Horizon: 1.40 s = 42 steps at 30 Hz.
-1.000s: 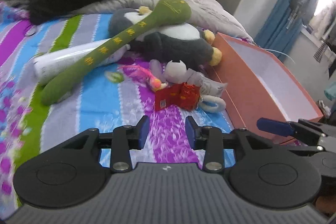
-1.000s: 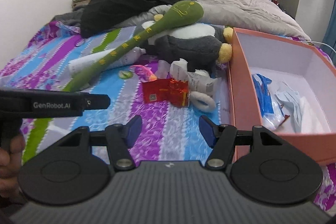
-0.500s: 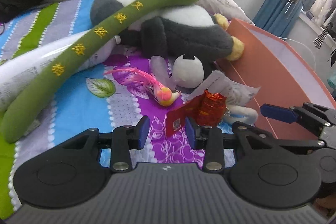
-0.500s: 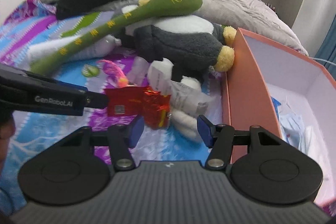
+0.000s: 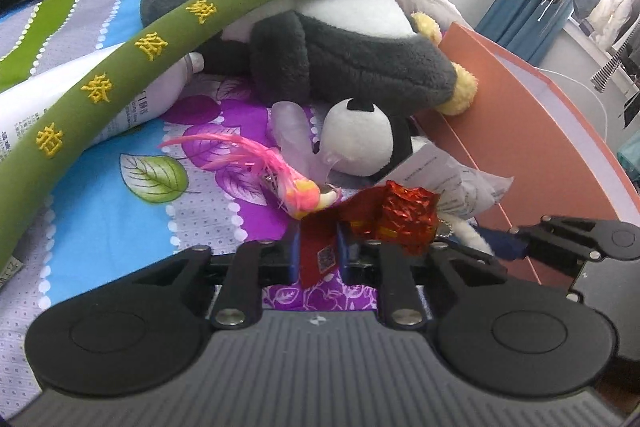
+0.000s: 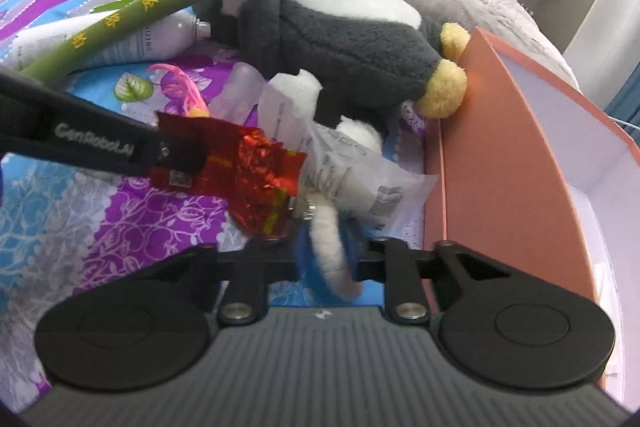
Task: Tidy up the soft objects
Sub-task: 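Grasp the red foil candy with the left gripper while the right gripper grasps the white plush keychain, then lift the red candy and the white plush keychain off the sheet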
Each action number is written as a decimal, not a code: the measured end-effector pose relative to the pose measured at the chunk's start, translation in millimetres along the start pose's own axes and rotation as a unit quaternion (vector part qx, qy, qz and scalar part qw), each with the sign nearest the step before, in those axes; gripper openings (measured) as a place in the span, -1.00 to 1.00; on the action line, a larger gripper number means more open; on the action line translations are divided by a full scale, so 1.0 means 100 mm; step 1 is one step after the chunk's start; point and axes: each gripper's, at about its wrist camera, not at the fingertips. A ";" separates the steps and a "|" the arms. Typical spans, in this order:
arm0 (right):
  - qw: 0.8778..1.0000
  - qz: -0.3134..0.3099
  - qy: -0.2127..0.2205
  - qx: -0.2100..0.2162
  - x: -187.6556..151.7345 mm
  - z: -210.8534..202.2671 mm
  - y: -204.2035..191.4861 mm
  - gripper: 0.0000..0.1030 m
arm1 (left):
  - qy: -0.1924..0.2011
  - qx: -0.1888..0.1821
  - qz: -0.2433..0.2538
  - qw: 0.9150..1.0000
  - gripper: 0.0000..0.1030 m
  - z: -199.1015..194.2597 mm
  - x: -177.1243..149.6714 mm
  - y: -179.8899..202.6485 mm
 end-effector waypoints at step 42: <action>0.995 0.025 -0.021 0.096 -1.06 -1.28 -0.21 -0.73 | -0.037 0.065 -0.142 0.987 -0.96 -1.59 -1.19 0.71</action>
Point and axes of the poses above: each gripper's, at about its wrist camera, not at the fingertips, and z roughly the way its jaws point, y to its right, x to its top, and after that the axes turned 12 degrees about z, right-handed
